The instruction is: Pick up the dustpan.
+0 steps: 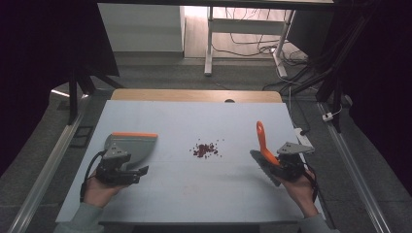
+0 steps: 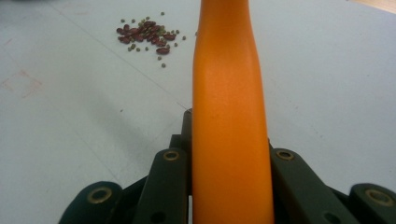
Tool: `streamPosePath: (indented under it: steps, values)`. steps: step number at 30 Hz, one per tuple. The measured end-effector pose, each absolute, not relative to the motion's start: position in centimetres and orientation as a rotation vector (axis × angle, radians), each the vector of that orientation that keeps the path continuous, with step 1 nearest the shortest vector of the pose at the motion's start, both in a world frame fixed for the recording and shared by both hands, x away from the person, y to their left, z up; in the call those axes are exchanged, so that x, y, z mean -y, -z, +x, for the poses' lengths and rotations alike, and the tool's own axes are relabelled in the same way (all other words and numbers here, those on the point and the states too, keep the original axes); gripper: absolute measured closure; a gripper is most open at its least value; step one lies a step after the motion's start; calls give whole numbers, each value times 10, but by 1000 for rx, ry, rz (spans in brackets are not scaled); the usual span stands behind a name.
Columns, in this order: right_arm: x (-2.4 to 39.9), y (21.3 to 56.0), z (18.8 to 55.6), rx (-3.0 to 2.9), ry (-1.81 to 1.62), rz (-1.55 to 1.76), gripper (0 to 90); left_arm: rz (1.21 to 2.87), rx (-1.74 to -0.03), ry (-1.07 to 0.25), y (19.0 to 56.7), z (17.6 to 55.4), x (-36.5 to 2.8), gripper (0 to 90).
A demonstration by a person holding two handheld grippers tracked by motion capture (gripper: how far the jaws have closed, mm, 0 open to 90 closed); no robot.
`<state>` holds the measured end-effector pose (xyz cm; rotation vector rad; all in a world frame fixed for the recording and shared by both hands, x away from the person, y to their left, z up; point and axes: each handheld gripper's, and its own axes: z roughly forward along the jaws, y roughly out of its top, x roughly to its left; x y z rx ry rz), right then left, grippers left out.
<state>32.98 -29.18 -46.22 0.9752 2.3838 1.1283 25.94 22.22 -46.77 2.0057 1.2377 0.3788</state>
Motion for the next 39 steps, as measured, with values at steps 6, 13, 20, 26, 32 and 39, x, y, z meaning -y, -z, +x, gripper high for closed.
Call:
streamPosePath:
  steps: [6, 13, 20, 26, 32, 39]
  values:
    - [296, 462, 330, -2379, -1136, 989, 766, 2042, -1251, -388, 448, 262, -219, 190]
    - [297, 458, 327, -2362, -1140, 988, 766, 2021, -1296, -386, 435, 267, -226, 192]
    - [295, 461, 325, -2373, -1120, 986, 766, 1983, -1401, -400, 443, 271, -250, 194]
    - [293, 463, 327, -2382, -1103, 978, 766, 1934, -1463, -399, 443, 265, -271, 191]
    - [290, 463, 329, -2379, -1110, 977, 766, 1924, -1504, -437, 437, 256, -285, 187]
    - [286, 464, 330, -2396, -1100, 968, 766, 1931, -1608, -379, 451, 255, -294, 171]
